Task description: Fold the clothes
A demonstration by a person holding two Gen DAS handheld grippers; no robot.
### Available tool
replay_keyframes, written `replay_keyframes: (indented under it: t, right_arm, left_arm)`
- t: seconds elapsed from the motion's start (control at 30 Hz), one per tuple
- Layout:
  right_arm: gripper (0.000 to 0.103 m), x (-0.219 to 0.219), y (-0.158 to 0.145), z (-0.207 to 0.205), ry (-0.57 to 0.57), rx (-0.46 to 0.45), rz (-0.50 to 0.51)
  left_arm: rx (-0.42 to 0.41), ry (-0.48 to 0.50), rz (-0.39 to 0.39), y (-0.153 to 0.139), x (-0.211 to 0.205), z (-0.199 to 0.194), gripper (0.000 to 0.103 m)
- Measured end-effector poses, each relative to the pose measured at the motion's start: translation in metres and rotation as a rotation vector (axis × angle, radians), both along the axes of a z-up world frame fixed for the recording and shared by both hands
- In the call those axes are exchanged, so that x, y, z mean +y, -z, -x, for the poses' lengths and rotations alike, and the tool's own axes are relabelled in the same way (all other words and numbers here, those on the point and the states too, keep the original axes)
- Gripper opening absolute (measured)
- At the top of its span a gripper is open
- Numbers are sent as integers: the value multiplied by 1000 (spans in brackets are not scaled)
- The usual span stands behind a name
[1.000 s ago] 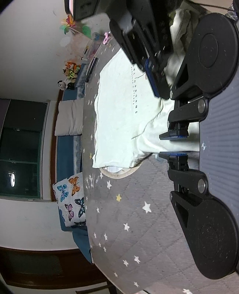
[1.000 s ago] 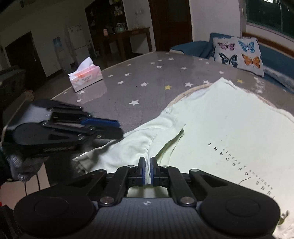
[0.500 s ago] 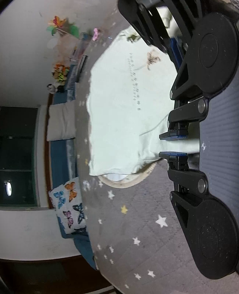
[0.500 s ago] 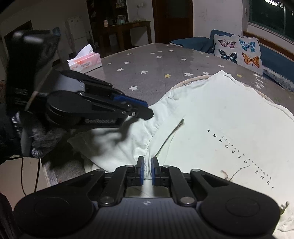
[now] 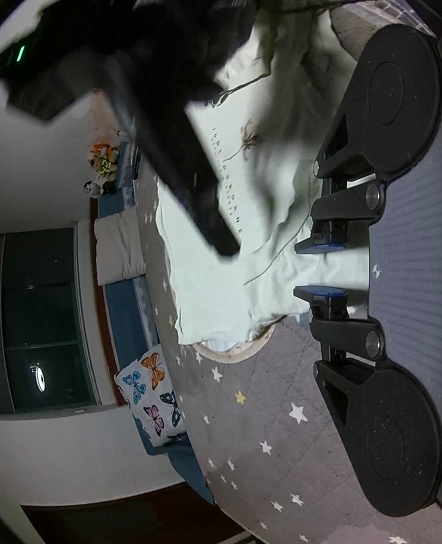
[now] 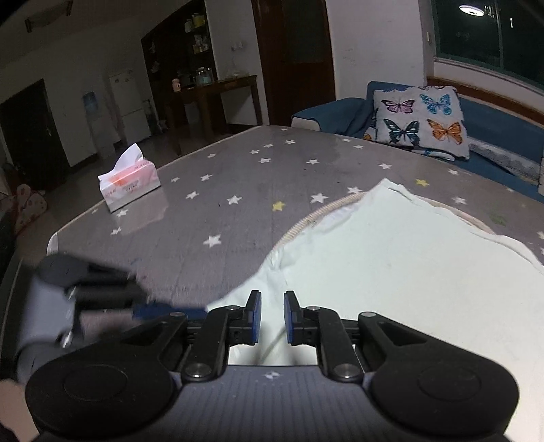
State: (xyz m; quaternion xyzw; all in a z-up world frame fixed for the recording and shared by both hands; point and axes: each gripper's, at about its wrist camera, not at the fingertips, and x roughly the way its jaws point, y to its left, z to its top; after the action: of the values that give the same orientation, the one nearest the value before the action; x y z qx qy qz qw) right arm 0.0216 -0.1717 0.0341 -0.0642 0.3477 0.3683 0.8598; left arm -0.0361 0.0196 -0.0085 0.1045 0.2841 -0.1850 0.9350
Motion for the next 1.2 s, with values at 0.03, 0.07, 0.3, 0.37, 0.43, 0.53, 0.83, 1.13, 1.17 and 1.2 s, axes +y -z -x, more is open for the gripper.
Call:
replay_keyframes:
  t: [0.03, 0.07, 0.3, 0.37, 0.43, 0.53, 0.83, 1.13, 1.17, 1.2]
  right_arm:
    - [12, 6, 2, -4, -7, 7, -1]
    - [12, 11, 5, -8, -15, 13, -2]
    - [12, 40, 27, -23, -58, 51, 37]
    - [13, 43, 31, -26, -63, 59, 45]
    - [13, 45, 34, -28, -67, 66, 51]
    - [13, 41, 31, -25, -67, 56, 50]
    - [13, 27, 28, 1, -116, 45, 77]
    - [15, 6, 27, 25, -122, 45, 95]
    - [16, 6, 27, 26, -124, 47, 101]
    - [17, 5, 28, 28, -129, 48, 114]
  left_arm:
    - [1, 1, 1, 0, 0, 0, 22]
    - [3, 3, 3, 1, -1, 1, 22]
    - [17, 44, 19, 5, -6, 5, 22]
    - [24, 55, 18, 7, -9, 7, 23]
    - [29, 64, 18, 9, -11, 10, 25]
    - [33, 72, 26, 9, -11, 13, 25]
    - [36, 79, 40, 4, -6, 20, 33]
    - [32, 39, 39, -7, 14, 32, 41]
    - [31, 30, 39, -8, 16, 33, 42]
    - [31, 19, 34, -9, 18, 34, 42]
